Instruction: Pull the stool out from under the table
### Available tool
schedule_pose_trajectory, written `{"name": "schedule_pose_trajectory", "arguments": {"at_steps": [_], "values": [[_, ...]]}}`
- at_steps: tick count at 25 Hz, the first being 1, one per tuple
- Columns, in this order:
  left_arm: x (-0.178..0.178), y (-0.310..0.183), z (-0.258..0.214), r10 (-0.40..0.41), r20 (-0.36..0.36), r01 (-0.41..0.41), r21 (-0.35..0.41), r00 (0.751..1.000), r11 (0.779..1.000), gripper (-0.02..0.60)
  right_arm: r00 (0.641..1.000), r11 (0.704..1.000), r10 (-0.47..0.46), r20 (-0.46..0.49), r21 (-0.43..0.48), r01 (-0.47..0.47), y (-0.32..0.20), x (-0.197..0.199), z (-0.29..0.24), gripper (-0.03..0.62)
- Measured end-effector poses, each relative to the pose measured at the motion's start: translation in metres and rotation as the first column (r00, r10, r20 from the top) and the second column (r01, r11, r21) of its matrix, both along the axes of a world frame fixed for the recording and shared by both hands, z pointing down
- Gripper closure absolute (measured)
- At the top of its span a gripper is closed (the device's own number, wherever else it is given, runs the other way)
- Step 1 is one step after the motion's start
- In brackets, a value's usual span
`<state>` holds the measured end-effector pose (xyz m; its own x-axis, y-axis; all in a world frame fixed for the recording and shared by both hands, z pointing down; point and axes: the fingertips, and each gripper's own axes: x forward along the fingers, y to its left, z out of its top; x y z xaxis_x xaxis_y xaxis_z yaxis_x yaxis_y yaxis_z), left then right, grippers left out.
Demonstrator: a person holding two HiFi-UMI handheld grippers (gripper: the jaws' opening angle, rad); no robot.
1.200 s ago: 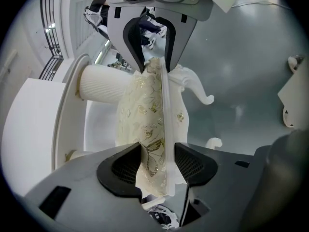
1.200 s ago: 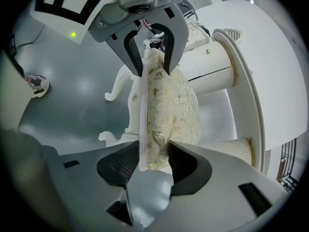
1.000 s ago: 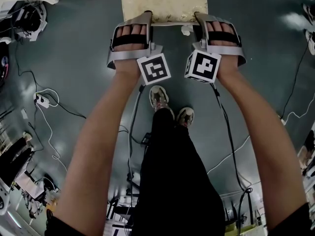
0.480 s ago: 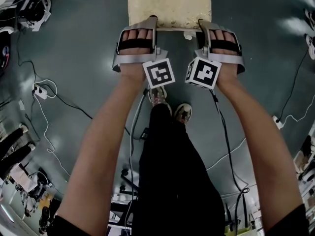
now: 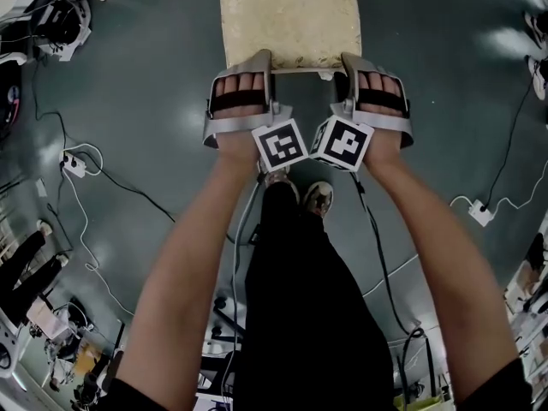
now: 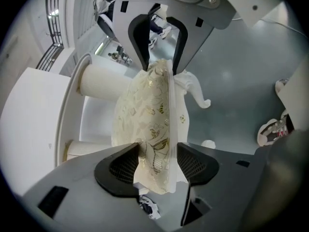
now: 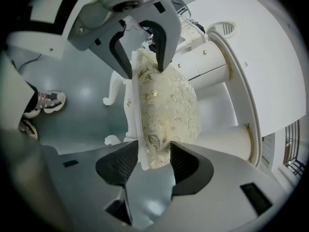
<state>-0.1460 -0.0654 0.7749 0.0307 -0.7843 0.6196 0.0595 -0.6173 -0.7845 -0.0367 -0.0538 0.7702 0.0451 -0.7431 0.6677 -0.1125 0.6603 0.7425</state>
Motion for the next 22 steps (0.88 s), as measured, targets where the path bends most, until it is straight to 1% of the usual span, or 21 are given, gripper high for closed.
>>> {"name": "schedule_pose_trajectory", "arguments": {"at_steps": [1,3,4,5,6,8,9,10,11,13,14,15,16,17,18,20,21,22], "values": [[0.001,0.001,0.001,-0.016,-0.018,0.015,-0.023,1.000,1.000,0.324,1.000,1.000,-0.003,0.013,-0.010,0.003,0.001,-0.003,-0.002,0.396],[0.008,0.007,0.003,-0.046,-0.101,0.037,-0.087,0.994,0.995,0.322,0.999,0.999,-0.028,0.044,-0.026,0.030,0.006,-0.009,-0.006,0.404],[0.012,0.010,0.000,-0.055,-0.137,0.040,-0.109,0.989,0.993,0.337,0.997,0.999,-0.040,0.061,-0.028,0.041,0.008,-0.012,-0.011,0.429],[0.013,0.013,-0.005,-0.058,-0.158,0.040,-0.117,0.986,0.992,0.399,0.996,0.998,-0.045,0.080,-0.028,0.048,0.010,-0.014,-0.016,0.451],[0.012,0.014,-0.012,-0.059,-0.167,0.040,-0.118,0.984,0.992,0.412,0.994,0.998,-0.046,0.101,-0.029,0.050,0.012,-0.016,-0.023,0.471],[0.006,0.014,-0.028,-0.067,-0.181,0.048,-0.112,0.981,0.993,0.480,0.988,0.998,-0.043,0.151,-0.042,0.050,0.014,-0.020,-0.035,0.513],[0.002,0.013,-0.037,-0.075,-0.196,0.056,-0.103,0.978,0.993,0.527,0.982,0.998,-0.036,0.183,-0.053,0.047,0.014,-0.021,-0.041,0.538],[-0.001,0.010,-0.048,-0.084,-0.219,0.065,-0.092,0.972,0.994,0.564,0.974,0.997,-0.021,0.225,-0.068,0.037,0.015,-0.022,-0.049,0.565],[-0.004,0.010,-0.058,-0.095,-0.252,0.076,-0.085,0.963,0.994,0.572,0.961,0.996,0.003,0.278,-0.088,0.022,0.016,-0.022,-0.058,0.578],[-0.007,0.015,-0.079,-0.128,-0.341,0.100,-0.101,0.931,0.990,0.574,0.913,0.991,0.069,0.402,-0.130,-0.018,0.022,-0.021,-0.080,0.586],[-0.008,0.018,-0.090,-0.149,-0.387,0.114,-0.111,0.910,0.987,0.574,0.880,0.988,0.105,0.464,-0.147,-0.040,0.023,-0.020,-0.093,0.586],[-0.009,0.019,-0.102,-0.169,-0.436,0.130,-0.119,0.884,0.984,0.574,0.839,0.985,0.139,0.526,-0.161,-0.062,0.023,-0.019,-0.107,0.586],[-0.009,0.019,-0.113,-0.192,-0.488,0.146,-0.129,0.851,0.981,0.574,0.789,0.981,0.173,0.590,-0.174,-0.085,0.023,-0.019,-0.121,0.586],[-0.009,0.021,-0.124,-0.217,-0.544,0.163,-0.147,0.810,0.976,0.574,0.729,0.976,0.206,0.653,-0.188,-0.107,0.024,-0.020,-0.135,0.588],[-0.008,0.024,-0.134,-0.245,-0.599,0.177,-0.171,0.762,0.969,0.574,0.663,0.970,0.238,0.709,-0.204,-0.130,0.026,-0.020,-0.149,0.586],[-0.006,0.030,-0.156,-0.302,-0.689,0.200,-0.227,0.659,0.953,0.575,0.542,0.957,0.290,0.789,-0.232,-0.175,0.031,-0.020,-0.176,0.586],[-0.005,0.033,-0.167,-0.329,-0.721,0.211,-0.253,0.610,0.944,0.575,0.492,0.951,0.308,0.814,-0.242,-0.195,0.033,-0.018,-0.189,0.588],[-0.005,0.036,-0.178,-0.355,-0.743,0.223,-0.276,0.568,0.935,0.575,0.449,0.945,0.322,0.833,-0.250,-0.212,0.035,-0.016,-0.201,0.586]]}}
